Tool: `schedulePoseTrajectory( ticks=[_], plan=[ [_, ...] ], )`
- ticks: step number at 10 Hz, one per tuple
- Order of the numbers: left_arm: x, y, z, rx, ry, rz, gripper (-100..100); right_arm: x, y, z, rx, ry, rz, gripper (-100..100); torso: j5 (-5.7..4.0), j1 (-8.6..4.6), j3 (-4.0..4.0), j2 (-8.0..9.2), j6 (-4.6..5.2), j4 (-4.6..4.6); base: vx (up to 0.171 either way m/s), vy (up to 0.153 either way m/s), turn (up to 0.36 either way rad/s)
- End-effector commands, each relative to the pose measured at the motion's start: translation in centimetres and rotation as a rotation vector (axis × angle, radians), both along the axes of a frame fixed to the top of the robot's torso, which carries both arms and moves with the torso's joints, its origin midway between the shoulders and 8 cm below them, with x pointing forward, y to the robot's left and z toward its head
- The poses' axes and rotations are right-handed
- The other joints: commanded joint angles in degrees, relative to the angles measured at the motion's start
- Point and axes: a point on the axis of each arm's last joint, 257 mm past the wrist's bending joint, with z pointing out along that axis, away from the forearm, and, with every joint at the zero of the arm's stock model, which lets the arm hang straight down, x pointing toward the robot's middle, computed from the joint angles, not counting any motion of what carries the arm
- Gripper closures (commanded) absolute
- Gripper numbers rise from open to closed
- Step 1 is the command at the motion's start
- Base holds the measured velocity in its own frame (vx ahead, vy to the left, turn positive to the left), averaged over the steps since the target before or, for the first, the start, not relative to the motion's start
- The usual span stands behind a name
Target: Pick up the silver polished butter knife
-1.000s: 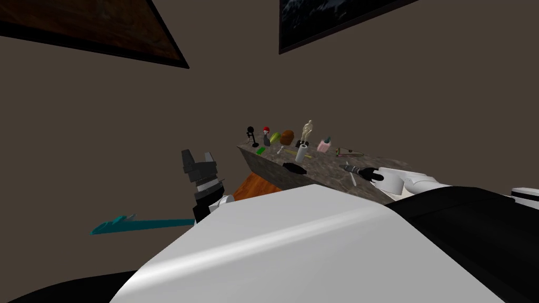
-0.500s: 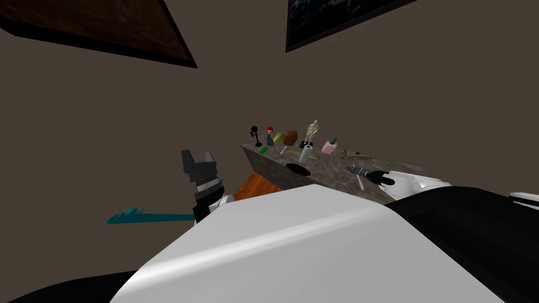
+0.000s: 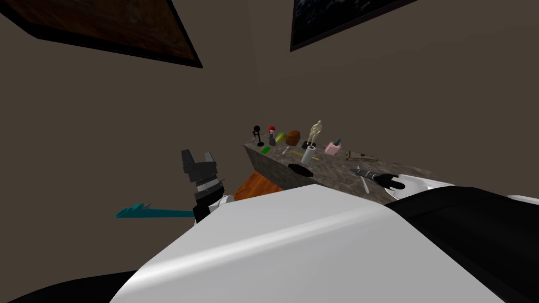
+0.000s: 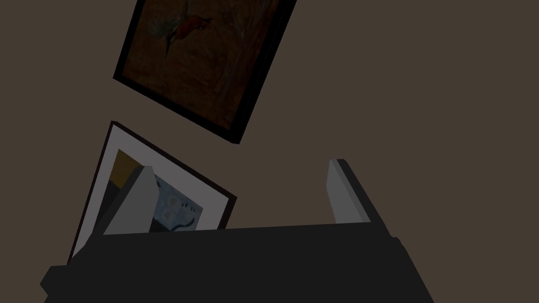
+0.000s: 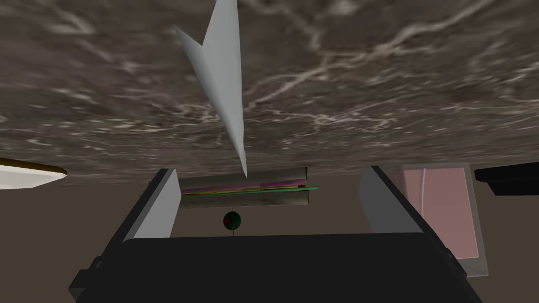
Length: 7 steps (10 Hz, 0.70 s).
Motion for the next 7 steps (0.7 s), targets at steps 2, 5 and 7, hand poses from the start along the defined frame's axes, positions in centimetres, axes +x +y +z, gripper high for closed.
schedulePoseTrajectory(
  ticks=[2, 5, 7],
  plan=[
    [0.0, 0.0, 0.0, 0.000, 0.000, 0.000, 0, -1.4, -0.4, -0.5, 0.018, -0.009, -0.006, -100, 0.00, 0.08, -0.02, -0.04, -0.07, -0.01, 0.013, 0.030, 0.160],
    [0.0, 0.0, 0.0, 0.000, 0.000, 0.000, 0, -3.0, -1.9, 0.0, -0.005, 0.007, -0.037, -100, 0.00, 0.00, 0.00, 0.01, 0.00, 0.00, 0.004, 0.005, -0.008],
    [0.0, 0.0, 0.0, 0.000, 0.000, 0.000, 0, -4.5, -1.8, -0.8, 0.019, 0.000, -0.041, -100, -0.01, 0.04, -0.02, -0.03, -0.07, 0.00, 0.014, 0.026, 0.167]
  ],
)
